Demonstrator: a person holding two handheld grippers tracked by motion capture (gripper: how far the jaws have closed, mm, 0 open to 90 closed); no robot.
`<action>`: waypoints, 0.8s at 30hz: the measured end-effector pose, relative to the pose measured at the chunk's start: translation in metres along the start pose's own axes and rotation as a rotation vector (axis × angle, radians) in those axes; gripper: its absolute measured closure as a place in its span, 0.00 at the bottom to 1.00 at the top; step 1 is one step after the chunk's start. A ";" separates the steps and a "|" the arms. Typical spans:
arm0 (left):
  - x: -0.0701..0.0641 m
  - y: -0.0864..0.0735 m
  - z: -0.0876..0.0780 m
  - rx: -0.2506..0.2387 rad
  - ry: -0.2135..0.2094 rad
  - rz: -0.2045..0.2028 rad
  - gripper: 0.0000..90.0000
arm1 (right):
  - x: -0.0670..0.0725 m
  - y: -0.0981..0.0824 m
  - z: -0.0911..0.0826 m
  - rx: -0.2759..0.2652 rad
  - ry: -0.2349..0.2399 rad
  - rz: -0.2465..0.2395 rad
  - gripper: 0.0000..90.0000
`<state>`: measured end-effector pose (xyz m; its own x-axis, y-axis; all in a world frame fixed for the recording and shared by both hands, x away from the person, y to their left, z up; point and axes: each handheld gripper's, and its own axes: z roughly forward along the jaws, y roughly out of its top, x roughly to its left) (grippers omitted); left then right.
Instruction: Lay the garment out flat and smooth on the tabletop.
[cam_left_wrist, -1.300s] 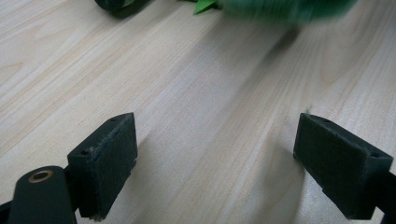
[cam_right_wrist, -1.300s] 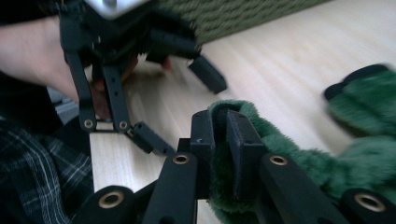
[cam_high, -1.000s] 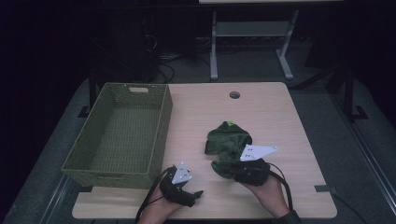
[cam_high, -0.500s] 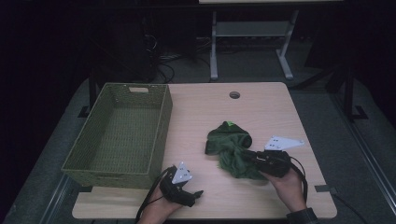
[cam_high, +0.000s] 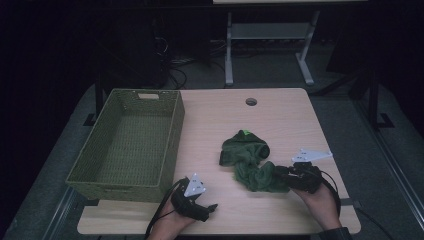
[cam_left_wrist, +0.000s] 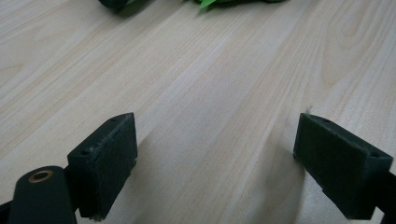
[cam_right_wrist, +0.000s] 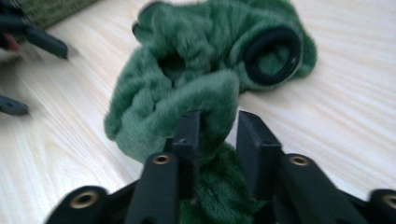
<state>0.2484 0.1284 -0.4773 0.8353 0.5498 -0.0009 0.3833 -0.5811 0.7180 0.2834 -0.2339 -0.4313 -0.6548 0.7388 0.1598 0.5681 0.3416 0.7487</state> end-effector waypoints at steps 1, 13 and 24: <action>0.000 0.000 0.000 0.000 0.000 0.000 0.14 | 0.000 0.001 -0.003 -0.013 0.005 0.005 0.73; 0.000 0.000 0.000 0.000 0.000 0.000 0.14 | 0.004 0.010 0.020 0.058 0.057 0.050 0.68; 0.000 0.000 0.001 -0.002 0.001 -0.005 0.14 | 0.029 0.031 0.004 -0.059 0.153 -0.059 0.92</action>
<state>0.2490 0.1278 -0.4774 0.8329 0.5535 -0.0035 0.3866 -0.5773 0.7192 0.2844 -0.1997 -0.4065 -0.7570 0.6198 0.2070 0.4992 0.3440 0.7953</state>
